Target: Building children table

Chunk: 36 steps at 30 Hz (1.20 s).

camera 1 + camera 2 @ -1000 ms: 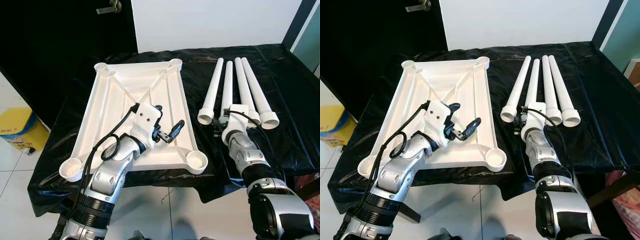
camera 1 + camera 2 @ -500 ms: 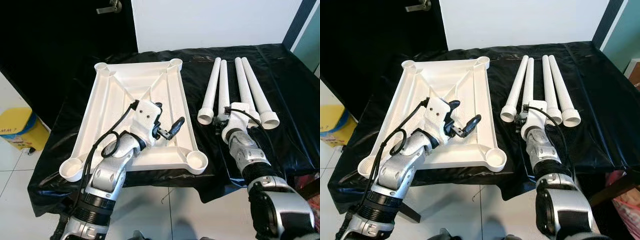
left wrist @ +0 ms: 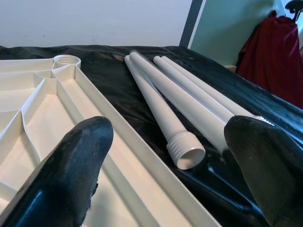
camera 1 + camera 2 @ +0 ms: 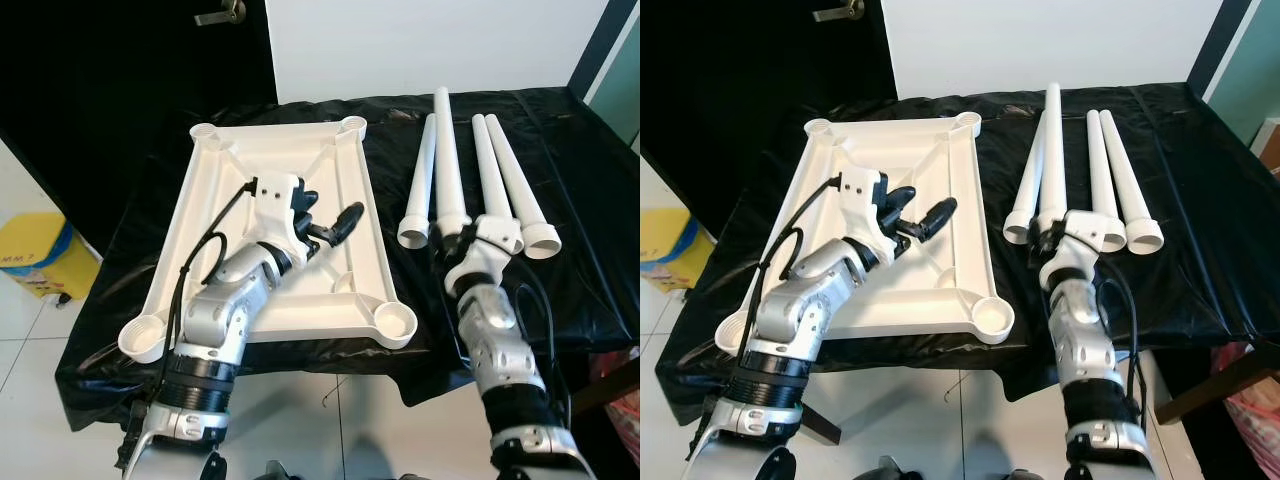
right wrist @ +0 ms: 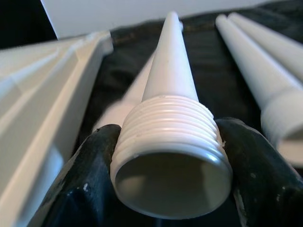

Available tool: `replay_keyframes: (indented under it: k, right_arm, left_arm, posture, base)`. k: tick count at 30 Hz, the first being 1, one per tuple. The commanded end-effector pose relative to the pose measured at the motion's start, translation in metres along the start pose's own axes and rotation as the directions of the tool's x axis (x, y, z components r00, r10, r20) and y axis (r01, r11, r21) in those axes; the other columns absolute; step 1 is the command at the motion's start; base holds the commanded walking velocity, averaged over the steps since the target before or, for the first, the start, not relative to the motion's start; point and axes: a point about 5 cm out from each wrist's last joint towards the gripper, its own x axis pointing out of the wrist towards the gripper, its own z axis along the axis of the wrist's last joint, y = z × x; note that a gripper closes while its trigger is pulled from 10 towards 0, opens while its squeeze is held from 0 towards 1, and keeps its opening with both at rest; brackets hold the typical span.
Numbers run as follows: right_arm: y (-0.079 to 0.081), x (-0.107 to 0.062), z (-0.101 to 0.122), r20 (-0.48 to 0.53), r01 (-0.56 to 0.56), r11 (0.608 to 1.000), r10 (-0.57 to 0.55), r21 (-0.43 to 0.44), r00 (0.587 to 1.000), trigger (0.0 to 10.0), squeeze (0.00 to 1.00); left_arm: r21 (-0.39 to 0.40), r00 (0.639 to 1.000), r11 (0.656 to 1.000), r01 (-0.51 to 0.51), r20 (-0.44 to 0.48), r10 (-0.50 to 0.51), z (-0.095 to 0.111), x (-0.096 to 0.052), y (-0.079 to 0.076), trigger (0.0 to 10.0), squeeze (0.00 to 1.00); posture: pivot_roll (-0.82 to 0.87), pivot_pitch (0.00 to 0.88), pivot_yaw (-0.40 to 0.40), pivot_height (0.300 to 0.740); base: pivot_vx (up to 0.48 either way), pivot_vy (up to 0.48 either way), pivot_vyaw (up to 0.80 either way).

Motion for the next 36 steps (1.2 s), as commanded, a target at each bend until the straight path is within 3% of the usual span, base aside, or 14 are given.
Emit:
replay_keyframes:
  k: [1,5,6,9,10,14,15,20,26,36]
  right_arm:
    - [0.005,-0.005,0.007,0.051,-0.027,1.0,0.027,-0.008,0.998,10.0,0.0]
    - [0.007,-0.012,0.009,0.078,-0.056,0.998,0.059,-0.03,0.995,10.0,0.0]
    - [0.011,-0.017,0.013,0.123,-0.101,0.993,0.108,-0.06,0.986,10.0,0.0]
    - [0.012,-0.02,0.014,0.126,-0.122,0.99,0.13,-0.073,0.983,10.0,0.0]
    - [0.012,-0.021,0.013,0.112,-0.131,0.988,0.14,-0.087,0.984,10.0,0.0]
    - [0.012,-0.023,0.012,0.1,-0.146,0.984,0.156,-0.098,0.983,10.0,0.0]
    - [0.013,-0.023,0.015,0.118,-0.155,0.983,0.166,-0.102,0.979,10.0,0.0]
    - [0.027,-0.03,0.026,0.189,-0.263,0.959,0.279,-0.105,0.941,10.0,0.0]
    - [0.041,-0.034,0.03,0.212,-0.362,0.924,0.381,-0.124,0.9,10.0,0.0]
    - [0.06,-0.038,0.03,0.201,-0.486,0.862,0.506,-0.145,0.839,10.0,0.0]
  left_arm:
    - [-0.041,1.0,0.999,0.029,-0.012,-0.029,0.0,0.0,0.004,10.0,0.0]
    - [-0.091,0.999,0.995,0.046,-0.014,-0.047,0.001,0.001,0.006,10.0,0.0]
    - [-0.133,0.996,0.988,0.084,-0.027,-0.089,0.0,0.004,0.005,10.0,0.0]
    - [-0.152,0.991,0.981,0.121,-0.04,-0.129,0.0,0.007,0.004,10.0,0.01]
    - [-0.164,0.983,0.972,0.167,-0.047,-0.177,0.0,0.009,0.001,10.0,1.0]
    - [-0.143,0.968,0.964,0.225,-0.083,-0.238,0.0,0.016,-0.005,10.0,1.0]
    - [-0.166,0.966,0.96,0.227,-0.091,-0.244,-0.001,0.019,-0.006,10.0,0.0]
    - [-0.279,0.943,0.914,0.294,-0.071,-0.325,-0.001,0.025,-0.014,10.0,0.0]
    - [-0.378,0.944,0.886,0.268,-0.079,-0.32,-0.001,0.035,-0.01,10.0,0.0]
    - [-0.427,0.971,0.891,0.154,-0.101,-0.216,0.004,0.051,0.01,10.0,0.0]
  posture:
    - [-0.06,0.054,0.049,0.74]
    - [-0.06,0.054,0.053,0.74]
    - [-0.06,0.053,0.056,0.74]
    - [-0.06,0.05,0.058,0.74]
    - [-0.07,0.051,0.058,0.74]
    - [-0.07,0.055,0.06,0.74]
    - [-0.07,0.055,0.062,0.74]
    - [-0.07,0.055,0.063,0.74]
    - [-0.07,0.048,0.061,0.74]
    - [-0.07,0.042,0.062,0.74]
  base:
    - [0.0,0.0,0.0]
    - [0.0,0.0,0.0]
    - [0.0,0.0,0.0]
    - [0.0,0.0,0.0]
    - [0.0,0.0,0.0]
    - [0.0,0.0,0.0]
    - [0.0,0.0,0.0]
    - [0.0,0.0,0.0]
    - [0.0,0.0,0.0]
    - [0.0,0.0,0.0]
